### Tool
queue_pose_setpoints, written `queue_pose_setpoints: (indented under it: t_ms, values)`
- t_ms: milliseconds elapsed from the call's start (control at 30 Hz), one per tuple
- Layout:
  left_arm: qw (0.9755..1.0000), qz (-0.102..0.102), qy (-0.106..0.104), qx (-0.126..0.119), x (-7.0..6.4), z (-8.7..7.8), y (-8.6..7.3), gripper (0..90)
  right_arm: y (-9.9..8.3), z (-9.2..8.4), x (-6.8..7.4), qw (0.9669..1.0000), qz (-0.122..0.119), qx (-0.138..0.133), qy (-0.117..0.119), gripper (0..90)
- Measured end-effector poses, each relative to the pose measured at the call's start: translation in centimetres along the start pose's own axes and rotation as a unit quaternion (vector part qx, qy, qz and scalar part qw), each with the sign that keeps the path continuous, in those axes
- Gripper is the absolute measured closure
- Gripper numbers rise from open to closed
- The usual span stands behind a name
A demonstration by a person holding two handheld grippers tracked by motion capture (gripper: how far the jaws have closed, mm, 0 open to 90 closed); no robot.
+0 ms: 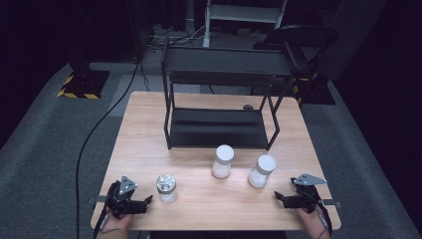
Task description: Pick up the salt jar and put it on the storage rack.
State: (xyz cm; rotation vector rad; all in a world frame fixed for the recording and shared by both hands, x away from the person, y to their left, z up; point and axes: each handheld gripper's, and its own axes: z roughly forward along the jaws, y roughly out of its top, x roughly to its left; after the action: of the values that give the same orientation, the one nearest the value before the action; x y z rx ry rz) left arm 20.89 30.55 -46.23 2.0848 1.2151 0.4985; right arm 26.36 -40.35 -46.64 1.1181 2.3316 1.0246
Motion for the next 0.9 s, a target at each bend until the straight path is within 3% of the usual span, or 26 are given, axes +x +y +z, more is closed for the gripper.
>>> queue_pose_setpoints:
  t_ms: [300, 433, 900]
  values:
    - [1.0000, -0.001, 0.001, 0.001, 0.0, 0.0, 0.1, 6.3, 0.0, 0.0, 0.0, 1.0000, 0.000, 0.000, 0.000, 6.4]
    - [0.9999, -0.011, -0.004, 0.002, -0.1, -0.3, 0.3, 6.2, 0.0, 0.0, 0.0, 1.0000, 0.000, 0.000, 0.000, 6.4]
    - [0.9998, 0.001, -0.011, -0.014, -1.2, -3.6, 1.6, 8.0, 0.0, 0.0, 0.0, 1.0000, 0.000, 0.000, 0.000, 6.4]
